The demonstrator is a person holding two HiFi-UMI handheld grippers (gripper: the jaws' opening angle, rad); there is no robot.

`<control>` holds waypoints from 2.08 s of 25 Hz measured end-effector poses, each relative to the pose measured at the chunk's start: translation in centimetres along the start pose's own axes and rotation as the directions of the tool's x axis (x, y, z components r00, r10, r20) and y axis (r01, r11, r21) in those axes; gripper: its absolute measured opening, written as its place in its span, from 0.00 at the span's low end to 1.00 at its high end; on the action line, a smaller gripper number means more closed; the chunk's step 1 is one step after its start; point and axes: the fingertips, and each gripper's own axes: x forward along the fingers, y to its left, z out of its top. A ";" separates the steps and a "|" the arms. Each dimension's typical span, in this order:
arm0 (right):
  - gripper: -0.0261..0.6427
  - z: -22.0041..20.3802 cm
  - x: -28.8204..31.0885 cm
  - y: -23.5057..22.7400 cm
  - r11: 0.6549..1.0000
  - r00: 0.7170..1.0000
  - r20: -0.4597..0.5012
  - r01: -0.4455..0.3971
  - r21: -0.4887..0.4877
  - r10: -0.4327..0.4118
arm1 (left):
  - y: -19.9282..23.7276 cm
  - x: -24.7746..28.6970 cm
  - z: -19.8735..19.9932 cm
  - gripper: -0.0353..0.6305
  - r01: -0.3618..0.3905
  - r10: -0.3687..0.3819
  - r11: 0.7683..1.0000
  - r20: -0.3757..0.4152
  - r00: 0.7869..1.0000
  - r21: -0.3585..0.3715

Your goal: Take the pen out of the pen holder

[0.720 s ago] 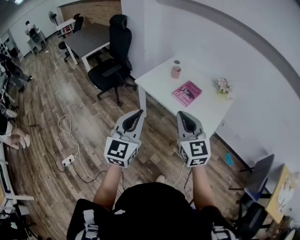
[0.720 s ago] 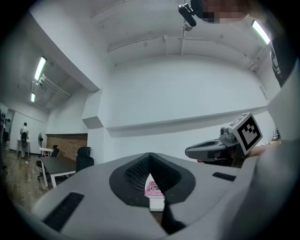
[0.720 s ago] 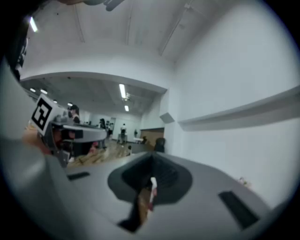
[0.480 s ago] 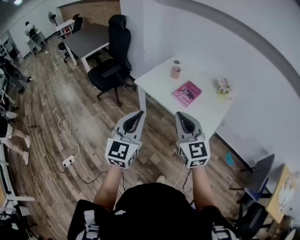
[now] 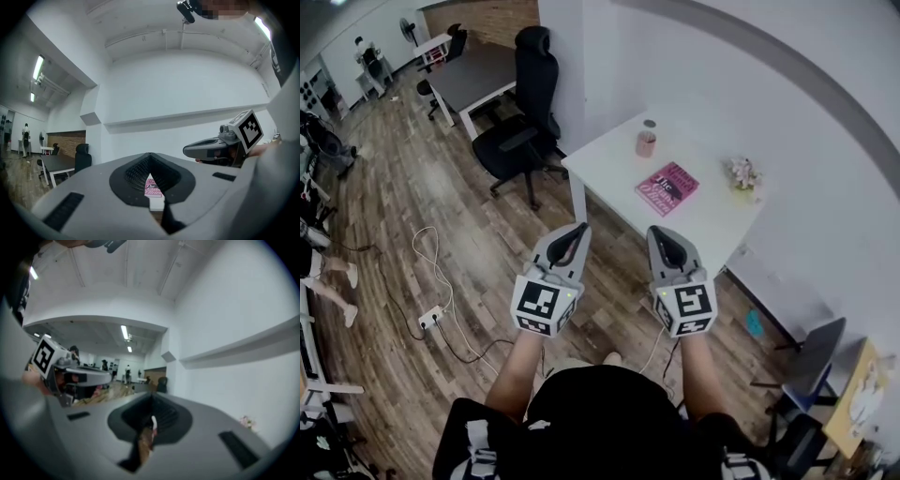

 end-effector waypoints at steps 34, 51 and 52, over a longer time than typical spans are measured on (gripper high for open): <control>0.09 -3.6 14.3 -7.5 1.000 0.998 -0.061 -0.012 -0.018 0.011 | 8.8 13.7 -4.7 0.08 0.000 -0.002 0.998 -0.045 0.999 -0.055; 0.09 -2.3 30.0 -9.8 0.999 0.995 -0.095 0.039 -0.034 -0.042 | 21.8 23.0 -5.9 0.08 0.089 -0.095 0.980 -0.027 0.995 -0.180; 0.09 -2.4 30.8 -10.0 0.998 0.994 -0.098 0.044 -0.034 -0.047 | 22.5 23.4 -6.0 0.08 0.092 -0.099 0.979 -0.028 0.995 -0.183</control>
